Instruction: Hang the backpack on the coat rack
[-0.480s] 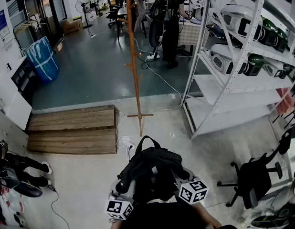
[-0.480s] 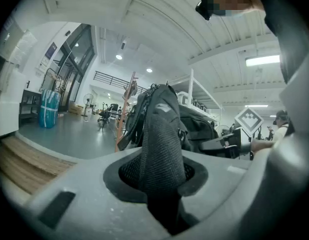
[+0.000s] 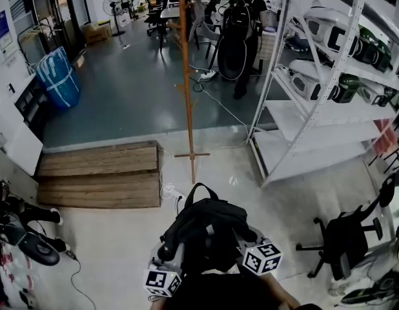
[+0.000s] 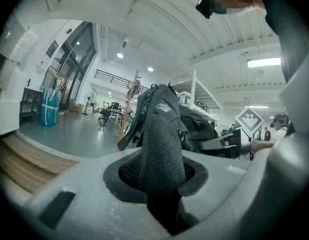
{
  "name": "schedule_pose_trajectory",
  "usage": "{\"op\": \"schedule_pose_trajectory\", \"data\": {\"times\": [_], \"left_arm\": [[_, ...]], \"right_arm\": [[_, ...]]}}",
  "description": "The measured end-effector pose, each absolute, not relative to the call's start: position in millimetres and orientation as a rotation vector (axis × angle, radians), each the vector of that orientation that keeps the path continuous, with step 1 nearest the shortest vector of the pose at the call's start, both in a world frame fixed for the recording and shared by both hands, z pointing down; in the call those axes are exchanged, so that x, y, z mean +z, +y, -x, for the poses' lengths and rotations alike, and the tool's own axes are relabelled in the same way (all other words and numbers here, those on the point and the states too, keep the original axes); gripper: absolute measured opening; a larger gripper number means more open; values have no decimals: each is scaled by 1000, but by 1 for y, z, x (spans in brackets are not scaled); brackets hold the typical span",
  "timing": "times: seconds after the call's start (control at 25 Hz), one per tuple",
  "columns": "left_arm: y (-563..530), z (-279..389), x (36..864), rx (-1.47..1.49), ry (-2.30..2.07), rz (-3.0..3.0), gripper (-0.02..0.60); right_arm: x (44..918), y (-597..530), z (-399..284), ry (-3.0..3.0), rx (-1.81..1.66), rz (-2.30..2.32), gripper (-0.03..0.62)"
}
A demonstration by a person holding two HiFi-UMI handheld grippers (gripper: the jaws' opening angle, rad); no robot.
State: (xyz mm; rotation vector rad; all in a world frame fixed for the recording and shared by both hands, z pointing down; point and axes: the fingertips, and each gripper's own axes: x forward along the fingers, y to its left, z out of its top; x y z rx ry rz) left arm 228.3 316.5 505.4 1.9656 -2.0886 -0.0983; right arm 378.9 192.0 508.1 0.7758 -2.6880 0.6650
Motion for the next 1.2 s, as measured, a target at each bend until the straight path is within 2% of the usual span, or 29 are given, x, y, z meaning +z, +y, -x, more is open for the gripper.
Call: {"op": "schedule_pose_trajectory", "data": {"times": [0.64, 1.2], "left_arm": [[332, -126, 509, -111, -2025, -2017, 101], [287, -37, 518, -132, -2060, -1976, 101]], "right_arm": [[510, 218, -281, -2678, 675, -851, 38], [515, 169, -188, -2687, 672, -788, 38]]}}
